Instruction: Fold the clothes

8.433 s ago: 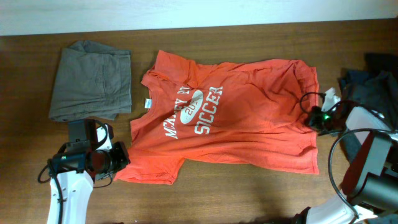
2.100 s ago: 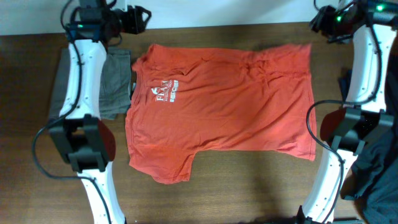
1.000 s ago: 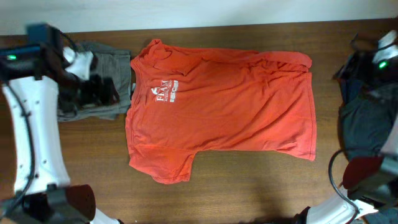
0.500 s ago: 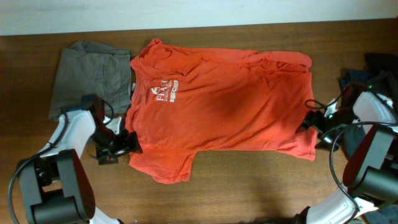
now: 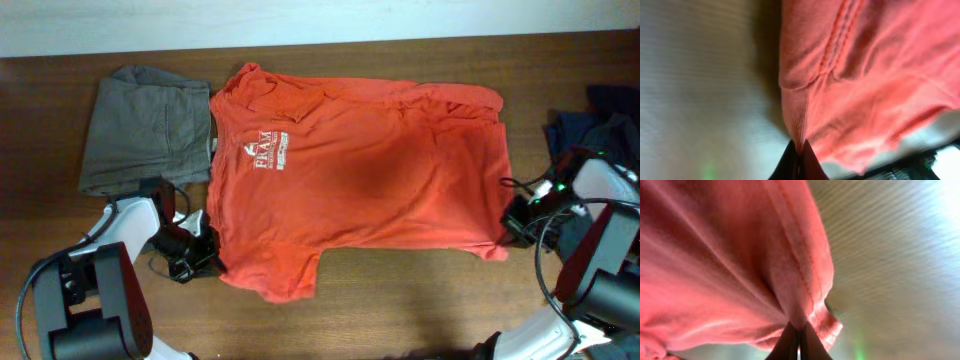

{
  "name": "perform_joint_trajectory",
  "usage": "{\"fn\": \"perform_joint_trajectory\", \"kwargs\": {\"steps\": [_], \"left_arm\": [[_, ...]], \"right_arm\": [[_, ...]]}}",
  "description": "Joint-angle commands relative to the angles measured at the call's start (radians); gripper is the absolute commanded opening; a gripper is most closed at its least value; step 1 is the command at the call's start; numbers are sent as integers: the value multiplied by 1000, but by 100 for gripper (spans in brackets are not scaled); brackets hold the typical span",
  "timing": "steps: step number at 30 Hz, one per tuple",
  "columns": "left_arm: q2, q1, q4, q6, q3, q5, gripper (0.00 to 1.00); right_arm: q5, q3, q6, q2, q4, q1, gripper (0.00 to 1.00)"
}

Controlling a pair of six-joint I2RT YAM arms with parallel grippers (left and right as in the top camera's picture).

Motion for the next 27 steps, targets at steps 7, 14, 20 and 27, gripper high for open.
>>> {"fn": "perform_joint_trajectory", "kwargs": {"steps": [7,14,20,27], "left_arm": [[-121,72,-225,72,-7,85,1],[-267,82,-253,81,-7,86,1],[-338,82,-257,95,-9,69,1],[-337,82,-239,95,-27,67,1]], "right_arm": [[182,113,1,-135,-113,-78,4],[180,113,-16,-137,-158,-78,4],[180,113,-18,-136,-143,-77,55],[97,50,-18,-135,-117,-76,63]]}}
